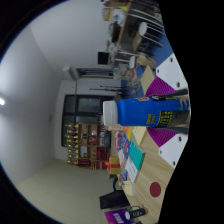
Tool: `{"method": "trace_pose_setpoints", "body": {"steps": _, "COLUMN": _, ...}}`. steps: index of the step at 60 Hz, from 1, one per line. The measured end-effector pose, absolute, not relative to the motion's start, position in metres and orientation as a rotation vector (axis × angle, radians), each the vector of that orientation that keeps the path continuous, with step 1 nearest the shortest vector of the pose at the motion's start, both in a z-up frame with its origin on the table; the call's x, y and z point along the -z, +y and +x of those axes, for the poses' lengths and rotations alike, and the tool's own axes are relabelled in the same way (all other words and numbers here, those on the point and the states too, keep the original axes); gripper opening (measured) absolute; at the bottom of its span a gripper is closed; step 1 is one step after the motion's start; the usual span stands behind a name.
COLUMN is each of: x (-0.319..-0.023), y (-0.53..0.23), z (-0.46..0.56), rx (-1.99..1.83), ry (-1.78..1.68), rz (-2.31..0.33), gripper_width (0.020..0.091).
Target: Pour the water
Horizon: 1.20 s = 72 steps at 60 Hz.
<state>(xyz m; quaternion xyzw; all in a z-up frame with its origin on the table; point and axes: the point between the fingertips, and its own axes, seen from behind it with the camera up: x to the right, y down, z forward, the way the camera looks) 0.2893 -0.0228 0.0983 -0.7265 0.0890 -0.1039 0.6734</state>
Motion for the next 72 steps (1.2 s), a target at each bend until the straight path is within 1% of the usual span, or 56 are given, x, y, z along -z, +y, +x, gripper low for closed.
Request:
{"method": "trace_pose_setpoints", "body": {"steps": 2, "x": -0.111, "y": -0.024, "z": 0.280, "rx": 0.259, "ry": 0.160, "rz": -1.620, "gripper_width": 0.0433}}
{"method": "trace_pose_setpoints", "body": {"steps": 4, "x": -0.129, "y": -0.022, "z": 0.266, "rx": 0.284, "ry": 0.111, "rz": -1.601, "gripper_width": 0.0410}}
{"method": "trace_pose_setpoints", "body": {"steps": 6, "x": -0.148, "y": -0.018, "z": 0.251, "rx": 0.314, "ry": 0.069, "rz": -1.579, "gripper_width": 0.0409}}
{"method": "trace_pose_setpoints", "body": {"steps": 7, "x": -0.162, "y": -0.021, "z": 0.252, "rx": 0.324, "ry": 0.039, "rz": -1.576, "gripper_width": 0.0409}}
{"method": "trace_pose_setpoints", "body": {"steps": 17, "x": -0.256, "y": 0.014, "z": 0.132, "rx": 0.547, "ry": -0.327, "rz": -1.469, "gripper_width": 0.0406}}
{"method": "trace_pose_setpoints", "body": {"steps": 18, "x": -0.254, "y": 0.027, "z": 0.111, "rx": 0.586, "ry": -0.362, "rz": -1.449, "gripper_width": 0.0407}}
{"method": "trace_pose_setpoints", "body": {"steps": 22, "x": -0.274, "y": 0.043, "z": 0.051, "rx": 0.755, "ry": -0.557, "rz": -1.371, "gripper_width": 0.0405}}
{"method": "trace_pose_setpoints", "body": {"steps": 26, "x": -0.279, "y": 0.060, "z": -0.003, "rx": 0.950, "ry": -0.752, "rz": -1.279, "gripper_width": 0.0406}}
{"method": "trace_pose_setpoints", "body": {"steps": 27, "x": -0.286, "y": 0.056, "z": 0.000, "rx": 0.980, "ry": -0.809, "rz": -1.257, "gripper_width": 0.0405}}
{"method": "trace_pose_setpoints", "body": {"steps": 29, "x": -0.274, "y": 0.073, "z": -0.032, "rx": 1.045, "ry": -0.879, "rz": -1.215, "gripper_width": 0.0408}}
{"method": "trace_pose_setpoints", "body": {"steps": 35, "x": -0.246, "y": 0.087, "z": -0.091, "rx": 1.193, "ry": -1.108, "rz": -1.118, "gripper_width": 0.0406}}
{"method": "trace_pose_setpoints", "body": {"steps": 37, "x": -0.240, "y": 0.091, "z": -0.103, "rx": 1.263, "ry": -1.174, "rz": -1.061, "gripper_width": 0.0407}}
{"method": "trace_pose_setpoints", "body": {"steps": 39, "x": -0.247, "y": 0.081, "z": -0.108, "rx": 1.342, "ry": -1.244, "rz": -0.991, "gripper_width": 0.0406}}
{"method": "trace_pose_setpoints", "body": {"steps": 40, "x": -0.240, "y": 0.100, "z": -0.113, "rx": 1.372, "ry": -1.274, "rz": -0.953, "gripper_width": 0.0409}}
{"method": "trace_pose_setpoints", "body": {"steps": 46, "x": -0.226, "y": 0.103, "z": -0.138, "rx": 1.560, "ry": -1.444, "rz": -0.735, "gripper_width": 0.0411}}
{"method": "trace_pose_setpoints", "body": {"steps": 47, "x": -0.232, "y": 0.099, "z": -0.138, "rx": 1.583, "ry": -1.471, "rz": -0.710, "gripper_width": 0.0410}}
{"method": "trace_pose_setpoints", "body": {"steps": 54, "x": -0.221, "y": 0.113, "z": -0.147, "rx": 1.704, "ry": -1.568, "rz": -0.578, "gripper_width": 0.0410}}
{"method": "trace_pose_setpoints", "body": {"steps": 55, "x": -0.224, "y": 0.103, "z": -0.147, "rx": 1.710, "ry": -1.584, "rz": -0.571, "gripper_width": 0.0409}}
{"method": "trace_pose_setpoints", "body": {"steps": 56, "x": -0.223, "y": 0.112, "z": -0.148, "rx": 1.714, "ry": -1.594, "rz": -0.570, "gripper_width": 0.0409}}
{"method": "trace_pose_setpoints", "body": {"steps": 62, "x": -0.221, "y": 0.105, "z": -0.149, "rx": 1.742, "ry": -1.620, "rz": -0.533, "gripper_width": 0.0411}}
{"method": "trace_pose_setpoints", "body": {"steps": 65, "x": -0.219, "y": 0.116, "z": -0.152, "rx": 1.734, "ry": -1.626, "rz": -0.527, "gripper_width": 0.0407}}
{"method": "trace_pose_setpoints", "body": {"steps": 69, "x": -0.219, "y": 0.118, "z": -0.151, "rx": 1.695, "ry": -1.599, "rz": -0.558, "gripper_width": 0.0406}}
{"method": "trace_pose_setpoints", "body": {"steps": 70, "x": -0.220, "y": 0.099, "z": -0.152, "rx": 1.686, "ry": -1.588, "rz": -0.563, "gripper_width": 0.0408}}
{"method": "trace_pose_setpoints", "body": {"steps": 72, "x": -0.220, "y": 0.109, "z": -0.152, "rx": 1.653, "ry": -1.573, "rz": -0.589, "gripper_width": 0.0403}}
